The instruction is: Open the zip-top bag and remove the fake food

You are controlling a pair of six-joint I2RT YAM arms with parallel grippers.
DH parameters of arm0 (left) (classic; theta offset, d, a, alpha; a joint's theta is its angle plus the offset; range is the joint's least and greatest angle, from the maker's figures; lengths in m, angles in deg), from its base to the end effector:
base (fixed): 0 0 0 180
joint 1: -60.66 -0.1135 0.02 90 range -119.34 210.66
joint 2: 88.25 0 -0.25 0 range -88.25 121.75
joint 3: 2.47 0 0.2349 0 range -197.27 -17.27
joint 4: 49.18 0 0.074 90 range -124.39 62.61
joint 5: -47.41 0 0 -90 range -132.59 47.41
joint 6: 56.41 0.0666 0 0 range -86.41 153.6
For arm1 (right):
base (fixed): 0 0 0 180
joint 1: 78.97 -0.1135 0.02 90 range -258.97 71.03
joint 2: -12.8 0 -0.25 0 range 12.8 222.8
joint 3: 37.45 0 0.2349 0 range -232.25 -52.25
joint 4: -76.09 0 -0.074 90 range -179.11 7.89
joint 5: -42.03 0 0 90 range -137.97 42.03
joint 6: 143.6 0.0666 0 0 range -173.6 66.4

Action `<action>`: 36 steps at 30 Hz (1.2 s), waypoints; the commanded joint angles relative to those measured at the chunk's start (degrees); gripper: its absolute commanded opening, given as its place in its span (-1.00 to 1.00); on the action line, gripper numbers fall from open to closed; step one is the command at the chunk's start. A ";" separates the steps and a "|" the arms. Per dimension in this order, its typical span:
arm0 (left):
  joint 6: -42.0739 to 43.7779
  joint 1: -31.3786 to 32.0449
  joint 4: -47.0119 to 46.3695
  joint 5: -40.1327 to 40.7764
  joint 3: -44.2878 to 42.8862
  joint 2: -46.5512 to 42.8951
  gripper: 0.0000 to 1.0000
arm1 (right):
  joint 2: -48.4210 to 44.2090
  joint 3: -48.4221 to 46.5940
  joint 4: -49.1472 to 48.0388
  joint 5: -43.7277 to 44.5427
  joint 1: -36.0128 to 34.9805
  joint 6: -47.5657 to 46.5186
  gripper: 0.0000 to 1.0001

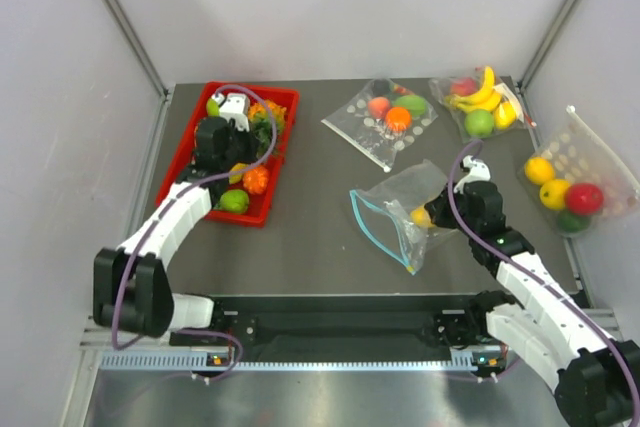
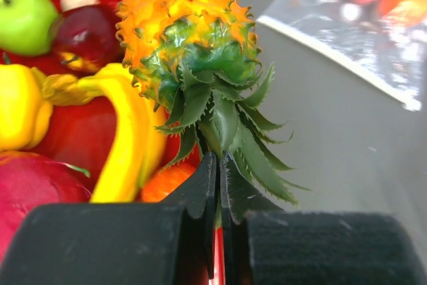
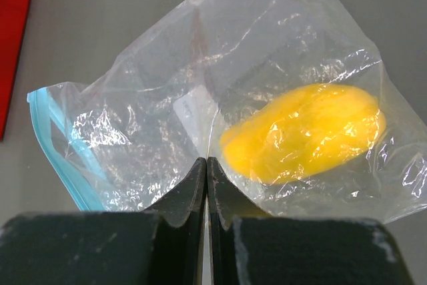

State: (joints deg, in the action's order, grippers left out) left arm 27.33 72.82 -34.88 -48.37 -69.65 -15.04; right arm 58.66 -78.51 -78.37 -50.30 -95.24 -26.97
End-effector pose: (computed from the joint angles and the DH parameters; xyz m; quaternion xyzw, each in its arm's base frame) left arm 0.3045 -0.0725 0.2794 0.0710 0.8172 -0.1322 0.5565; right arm 0.1925 0.0590 0.2023 0.0682 0.8647 0.1983 0.4564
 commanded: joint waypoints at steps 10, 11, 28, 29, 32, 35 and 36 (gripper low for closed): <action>7.47 -6.54 -10.33 -8.36 -14.76 18.35 -1.00 | -2.19 0.33 0.51 -1.45 0.89 -1.41 -1.00; 7.93 -6.54 -10.32 -8.63 -15.20 19.24 -1.00 | -2.19 0.33 0.59 -1.36 0.89 -1.58 -1.00; 8.99 -6.63 -8.91 -5.21 -16.35 27.61 0.64 | -1.83 -0.02 1.04 -2.59 0.89 -1.58 -1.00; 8.90 -6.63 -8.91 -5.12 -16.00 26.90 0.69 | -1.75 0.07 1.03 -2.77 0.89 -1.41 -1.00; 8.02 -6.54 -9.00 -4.59 -14.68 22.95 0.82 | -2.01 -0.28 1.12 -2.94 0.89 -1.50 -1.00; 7.14 -6.01 -9.26 -2.76 -12.84 17.86 0.86 | -2.19 -0.72 1.30 -3.29 0.89 -1.50 -1.00; 6.62 -5.84 -9.44 -2.31 -11.70 15.15 0.86 | -2.19 -0.81 1.30 -3.38 0.89 -1.50 -1.00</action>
State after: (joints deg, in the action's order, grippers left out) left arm 35.35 66.53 -40.65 -52.68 -82.69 8.07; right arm 57.42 -78.11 -76.40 -52.74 -95.17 -28.06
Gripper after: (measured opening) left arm 0.928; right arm 0.005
